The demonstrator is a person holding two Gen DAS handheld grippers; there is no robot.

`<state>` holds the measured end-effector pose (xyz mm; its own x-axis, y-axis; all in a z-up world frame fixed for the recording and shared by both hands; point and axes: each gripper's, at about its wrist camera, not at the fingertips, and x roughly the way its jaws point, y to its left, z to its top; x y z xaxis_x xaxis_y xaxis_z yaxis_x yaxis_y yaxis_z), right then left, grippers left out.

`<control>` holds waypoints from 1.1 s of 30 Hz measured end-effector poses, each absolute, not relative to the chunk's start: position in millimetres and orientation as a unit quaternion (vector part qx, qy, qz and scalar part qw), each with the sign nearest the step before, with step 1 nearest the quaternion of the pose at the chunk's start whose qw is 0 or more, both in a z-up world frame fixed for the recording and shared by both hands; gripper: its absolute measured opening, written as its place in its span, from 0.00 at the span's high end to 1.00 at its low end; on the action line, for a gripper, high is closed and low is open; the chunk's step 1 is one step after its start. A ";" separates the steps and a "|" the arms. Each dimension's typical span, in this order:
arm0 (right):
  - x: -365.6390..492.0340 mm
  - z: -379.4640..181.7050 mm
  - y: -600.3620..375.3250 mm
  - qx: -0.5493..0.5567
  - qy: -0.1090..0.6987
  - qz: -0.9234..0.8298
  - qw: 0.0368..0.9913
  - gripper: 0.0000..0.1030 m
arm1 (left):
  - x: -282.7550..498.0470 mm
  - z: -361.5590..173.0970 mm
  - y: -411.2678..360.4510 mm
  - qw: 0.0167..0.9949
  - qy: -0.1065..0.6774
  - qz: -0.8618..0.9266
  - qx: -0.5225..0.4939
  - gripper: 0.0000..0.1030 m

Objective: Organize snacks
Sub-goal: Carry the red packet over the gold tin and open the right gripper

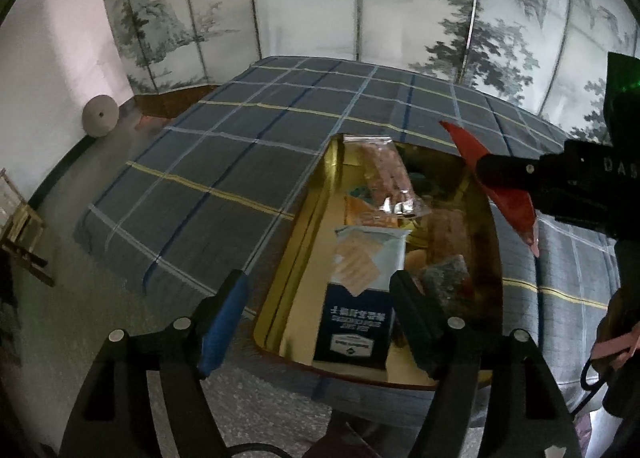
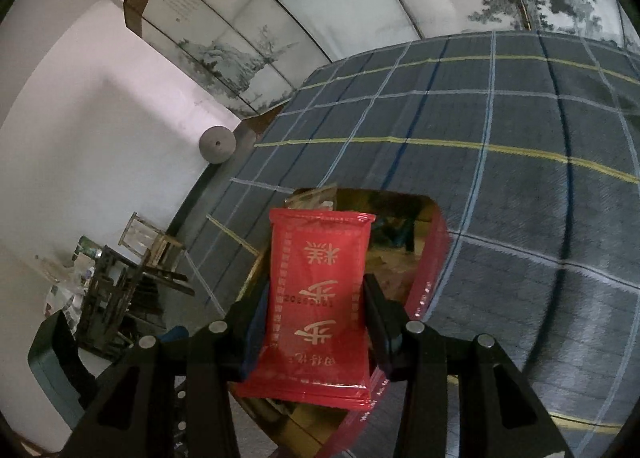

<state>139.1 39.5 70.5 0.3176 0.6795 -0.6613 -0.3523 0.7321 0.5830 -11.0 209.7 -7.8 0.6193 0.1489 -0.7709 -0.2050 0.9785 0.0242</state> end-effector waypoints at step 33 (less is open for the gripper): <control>152.1 37.3 68.7 0.175 0.520 0.310 0.777 0.54 | -14.0 -24.1 223.1 0.894 0.433 0.117 -0.016 0.22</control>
<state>152.1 68.7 37.3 0.2671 0.6624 -0.6999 -0.2991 0.7474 0.5932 -14.0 223.1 -24.1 0.5972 0.1962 -0.7777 -0.2236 0.9719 0.0734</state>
